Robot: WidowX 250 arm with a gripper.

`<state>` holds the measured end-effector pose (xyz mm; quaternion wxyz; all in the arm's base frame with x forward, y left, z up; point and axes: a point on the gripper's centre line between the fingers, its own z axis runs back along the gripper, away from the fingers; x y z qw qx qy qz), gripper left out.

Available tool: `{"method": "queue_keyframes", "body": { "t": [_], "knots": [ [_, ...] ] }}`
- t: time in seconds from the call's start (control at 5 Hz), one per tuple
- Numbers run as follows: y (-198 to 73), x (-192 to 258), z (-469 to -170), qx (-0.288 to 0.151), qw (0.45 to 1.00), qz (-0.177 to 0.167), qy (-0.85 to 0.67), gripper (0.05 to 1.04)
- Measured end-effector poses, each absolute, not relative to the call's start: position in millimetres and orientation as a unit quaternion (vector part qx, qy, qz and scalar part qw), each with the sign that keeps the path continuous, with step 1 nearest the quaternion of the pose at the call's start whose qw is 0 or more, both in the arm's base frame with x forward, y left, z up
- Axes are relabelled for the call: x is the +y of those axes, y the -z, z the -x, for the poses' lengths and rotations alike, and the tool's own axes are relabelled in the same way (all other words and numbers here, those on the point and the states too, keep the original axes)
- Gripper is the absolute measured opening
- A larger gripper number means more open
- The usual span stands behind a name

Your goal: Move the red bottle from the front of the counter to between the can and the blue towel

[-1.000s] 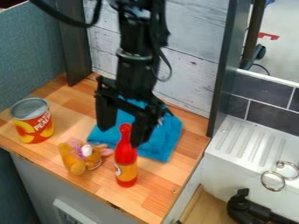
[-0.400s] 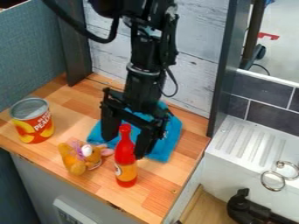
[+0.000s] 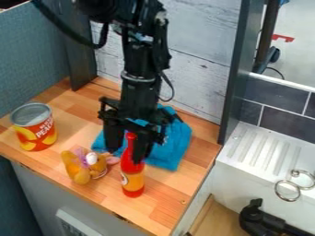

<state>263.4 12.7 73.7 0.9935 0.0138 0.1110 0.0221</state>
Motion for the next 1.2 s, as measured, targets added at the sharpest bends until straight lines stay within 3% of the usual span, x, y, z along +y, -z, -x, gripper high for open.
{"method": "queue_keyframes", "body": {
  "t": [0.2,0.4,0.8,1.0,1.2],
  "knots": [
    [-81,11,-259,0.095,0.995,-0.009,-0.021,0.402],
    [-93,11,-255,0.073,0.997,-0.003,-0.020,0.359],
    [-138,54,-264,0.051,0.996,0.003,-0.074,0.359],
    [-153,88,-269,0.024,0.990,-0.018,-0.137,0.359],
    [-152,120,-278,0.015,0.981,-0.019,-0.193,0.359]
  ]
}}
